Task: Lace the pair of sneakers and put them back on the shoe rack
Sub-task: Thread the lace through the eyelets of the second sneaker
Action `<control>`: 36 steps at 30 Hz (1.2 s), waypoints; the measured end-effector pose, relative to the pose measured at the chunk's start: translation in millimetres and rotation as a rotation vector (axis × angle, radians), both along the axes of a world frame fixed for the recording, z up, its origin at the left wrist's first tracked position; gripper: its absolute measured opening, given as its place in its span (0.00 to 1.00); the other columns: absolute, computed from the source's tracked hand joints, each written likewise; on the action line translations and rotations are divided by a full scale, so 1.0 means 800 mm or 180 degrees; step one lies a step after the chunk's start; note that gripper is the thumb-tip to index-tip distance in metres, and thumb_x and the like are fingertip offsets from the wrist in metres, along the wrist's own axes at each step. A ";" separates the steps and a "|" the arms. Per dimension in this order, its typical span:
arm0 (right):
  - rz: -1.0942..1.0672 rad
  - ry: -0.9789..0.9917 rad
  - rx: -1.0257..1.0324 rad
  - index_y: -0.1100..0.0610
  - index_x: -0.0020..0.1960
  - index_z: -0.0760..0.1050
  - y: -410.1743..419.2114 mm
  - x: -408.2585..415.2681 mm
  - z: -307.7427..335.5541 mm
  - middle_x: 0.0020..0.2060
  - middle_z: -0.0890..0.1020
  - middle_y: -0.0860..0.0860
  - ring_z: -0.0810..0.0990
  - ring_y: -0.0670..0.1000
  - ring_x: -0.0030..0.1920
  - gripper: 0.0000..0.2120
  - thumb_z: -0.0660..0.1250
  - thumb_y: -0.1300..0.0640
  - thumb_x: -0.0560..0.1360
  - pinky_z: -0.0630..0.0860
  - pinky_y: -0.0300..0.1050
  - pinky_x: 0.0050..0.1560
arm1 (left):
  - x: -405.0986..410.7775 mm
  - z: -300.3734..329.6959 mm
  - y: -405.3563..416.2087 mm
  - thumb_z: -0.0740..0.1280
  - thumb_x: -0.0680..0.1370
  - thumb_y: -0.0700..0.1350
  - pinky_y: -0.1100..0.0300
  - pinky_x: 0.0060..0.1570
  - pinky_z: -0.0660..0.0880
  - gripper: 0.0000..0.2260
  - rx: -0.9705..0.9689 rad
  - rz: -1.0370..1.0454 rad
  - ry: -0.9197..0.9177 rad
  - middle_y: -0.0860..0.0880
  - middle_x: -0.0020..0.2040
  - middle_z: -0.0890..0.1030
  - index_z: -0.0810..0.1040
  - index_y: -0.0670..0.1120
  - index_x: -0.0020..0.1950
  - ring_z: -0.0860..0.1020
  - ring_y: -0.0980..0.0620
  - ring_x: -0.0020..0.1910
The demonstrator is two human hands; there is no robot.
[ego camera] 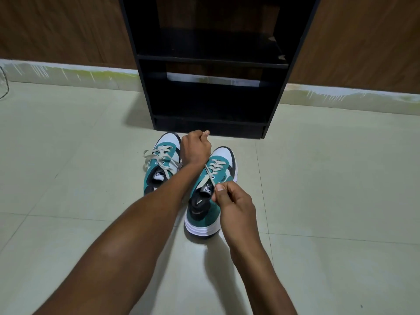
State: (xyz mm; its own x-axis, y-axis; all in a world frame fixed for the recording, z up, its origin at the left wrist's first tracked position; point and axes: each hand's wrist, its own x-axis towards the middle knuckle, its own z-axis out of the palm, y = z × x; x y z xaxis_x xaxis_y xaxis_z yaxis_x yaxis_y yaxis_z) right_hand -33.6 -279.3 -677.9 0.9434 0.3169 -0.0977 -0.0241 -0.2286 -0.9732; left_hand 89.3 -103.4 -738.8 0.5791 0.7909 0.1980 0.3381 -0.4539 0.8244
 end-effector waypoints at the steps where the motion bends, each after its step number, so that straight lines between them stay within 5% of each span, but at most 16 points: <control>1: -0.0015 -0.0015 0.0024 0.54 0.35 0.71 -0.001 0.000 0.001 0.30 0.76 0.42 0.70 0.43 0.33 0.16 0.63 0.56 0.82 0.67 0.32 0.35 | 0.003 0.000 0.000 0.64 0.83 0.50 0.56 0.34 0.68 0.15 0.0052 -0.0012 0.0019 0.40 0.38 0.82 0.83 0.41 0.45 0.79 0.39 0.37; 15: -0.0127 -0.0193 0.0207 0.52 0.35 0.69 -0.008 -0.007 0.000 0.30 0.74 0.41 0.70 0.44 0.34 0.17 0.62 0.58 0.83 0.66 0.33 0.36 | 0.013 0.006 -0.009 0.62 0.84 0.45 0.54 0.37 0.70 0.15 0.0303 -0.0038 0.0150 0.35 0.44 0.84 0.83 0.36 0.53 0.81 0.37 0.43; 22: -0.0088 -0.0295 0.0208 0.61 0.38 0.70 -0.010 -0.010 -0.001 0.32 0.74 0.45 0.68 0.45 0.35 0.15 0.63 0.57 0.83 0.68 0.32 0.35 | 0.009 0.007 -0.015 0.62 0.84 0.46 0.49 0.39 0.79 0.15 0.0261 -0.0064 0.0104 0.36 0.43 0.84 0.83 0.36 0.52 0.82 0.38 0.41; 25: -0.0052 -0.0402 0.0220 0.62 0.38 0.69 -0.013 -0.010 -0.002 0.31 0.73 0.45 0.68 0.45 0.34 0.16 0.63 0.57 0.83 0.67 0.33 0.35 | 0.005 0.008 -0.018 0.62 0.84 0.47 0.52 0.36 0.76 0.15 0.0225 -0.0059 0.0066 0.36 0.42 0.83 0.82 0.36 0.51 0.81 0.39 0.40; 30: 0.0110 -0.0706 -0.0028 0.60 0.37 0.70 -0.021 -0.006 0.001 0.28 0.72 0.44 0.68 0.44 0.31 0.16 0.63 0.58 0.83 0.65 0.33 0.31 | -0.010 0.013 -0.019 0.59 0.85 0.49 0.60 0.29 0.65 0.15 -0.0018 0.0051 0.0046 0.47 0.36 0.76 0.76 0.39 0.51 0.74 0.50 0.33; 36: -0.0012 -0.1046 -0.0630 0.54 0.34 0.70 -0.020 0.011 -0.005 0.30 0.75 0.46 0.69 0.46 0.31 0.16 0.68 0.54 0.79 0.66 0.39 0.32 | -0.030 0.025 -0.015 0.61 0.83 0.55 0.55 0.35 0.72 0.14 -0.0277 -0.0162 0.0176 0.50 0.41 0.75 0.65 0.46 0.57 0.78 0.47 0.40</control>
State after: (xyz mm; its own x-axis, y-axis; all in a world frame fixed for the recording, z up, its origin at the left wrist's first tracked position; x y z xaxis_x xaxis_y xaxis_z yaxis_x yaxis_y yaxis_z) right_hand -24.4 -295.4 -681.9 0.9357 0.3188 0.1512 0.2808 -0.4134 -0.8662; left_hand 65.5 -115.7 -718.4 0.6270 0.7731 0.0963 0.3626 -0.3991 0.8422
